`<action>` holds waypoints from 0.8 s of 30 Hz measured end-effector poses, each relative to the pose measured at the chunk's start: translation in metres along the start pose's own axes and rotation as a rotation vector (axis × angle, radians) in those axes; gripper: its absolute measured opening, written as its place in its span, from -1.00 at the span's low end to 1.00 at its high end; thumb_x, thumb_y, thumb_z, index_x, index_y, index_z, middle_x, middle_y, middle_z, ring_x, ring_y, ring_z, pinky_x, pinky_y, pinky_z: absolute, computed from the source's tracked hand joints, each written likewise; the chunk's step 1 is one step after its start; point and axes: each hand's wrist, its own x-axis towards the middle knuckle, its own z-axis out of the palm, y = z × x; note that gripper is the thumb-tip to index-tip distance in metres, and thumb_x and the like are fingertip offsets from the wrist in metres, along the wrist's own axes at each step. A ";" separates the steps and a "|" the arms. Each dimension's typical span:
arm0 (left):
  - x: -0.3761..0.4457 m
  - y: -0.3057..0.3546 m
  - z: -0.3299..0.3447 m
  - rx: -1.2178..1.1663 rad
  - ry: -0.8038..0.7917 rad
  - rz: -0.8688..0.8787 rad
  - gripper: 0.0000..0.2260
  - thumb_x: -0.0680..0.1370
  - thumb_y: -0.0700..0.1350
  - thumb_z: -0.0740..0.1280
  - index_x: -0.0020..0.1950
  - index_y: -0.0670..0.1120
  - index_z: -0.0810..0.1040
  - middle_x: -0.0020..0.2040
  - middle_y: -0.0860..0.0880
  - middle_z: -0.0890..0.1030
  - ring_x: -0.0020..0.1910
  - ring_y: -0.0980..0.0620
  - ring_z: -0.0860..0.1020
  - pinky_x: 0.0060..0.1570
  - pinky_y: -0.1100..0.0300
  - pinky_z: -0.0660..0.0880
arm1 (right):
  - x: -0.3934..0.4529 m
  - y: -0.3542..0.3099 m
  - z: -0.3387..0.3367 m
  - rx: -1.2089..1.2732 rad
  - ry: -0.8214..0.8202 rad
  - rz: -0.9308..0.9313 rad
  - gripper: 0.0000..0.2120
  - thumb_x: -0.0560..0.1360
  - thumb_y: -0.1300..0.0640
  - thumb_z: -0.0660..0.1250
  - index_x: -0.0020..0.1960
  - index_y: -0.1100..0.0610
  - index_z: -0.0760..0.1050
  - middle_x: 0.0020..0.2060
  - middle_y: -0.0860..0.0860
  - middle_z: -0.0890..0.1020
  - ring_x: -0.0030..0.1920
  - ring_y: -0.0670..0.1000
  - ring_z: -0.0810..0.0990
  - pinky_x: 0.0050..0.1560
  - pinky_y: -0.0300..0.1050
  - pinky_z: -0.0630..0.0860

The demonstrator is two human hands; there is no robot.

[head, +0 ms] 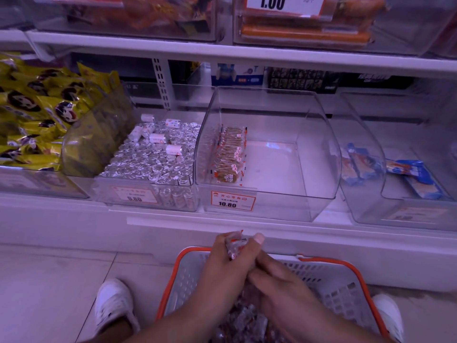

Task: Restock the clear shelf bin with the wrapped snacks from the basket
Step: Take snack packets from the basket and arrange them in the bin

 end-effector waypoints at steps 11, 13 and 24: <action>-0.007 0.005 0.003 -0.303 -0.104 -0.009 -0.36 0.24 0.18 0.54 0.16 -0.18 0.53 -0.09 -0.10 0.66 0.03 -0.07 0.67 0.05 0.02 0.56 | -0.013 -0.015 0.011 -0.679 0.199 -0.297 -0.64 0.58 0.17 0.33 0.29 -0.19 0.50 0.28 -0.22 0.55 0.31 -0.36 0.43 0.35 -0.39 0.31; -0.005 0.006 0.000 -0.270 -0.083 0.014 -0.40 0.26 0.16 0.52 0.18 -0.13 0.52 -0.10 -0.06 0.67 0.00 -0.02 0.67 0.01 0.09 0.56 | -0.015 -0.021 0.012 -0.705 0.127 -0.242 -0.64 0.61 0.15 0.29 0.34 -0.17 0.45 0.28 -0.25 0.56 0.33 -0.36 0.42 0.41 -0.28 0.30; 0.033 0.062 -0.072 0.136 0.183 0.653 -0.67 0.52 0.29 0.26 0.18 0.18 0.59 -0.01 0.18 0.67 -0.04 0.19 0.61 -0.17 0.42 0.45 | 0.020 -0.159 0.015 -1.005 0.255 -0.535 -0.70 0.32 0.01 0.53 0.01 -0.17 0.56 -0.15 -0.14 0.70 -0.18 -0.18 0.66 -0.20 -0.40 0.52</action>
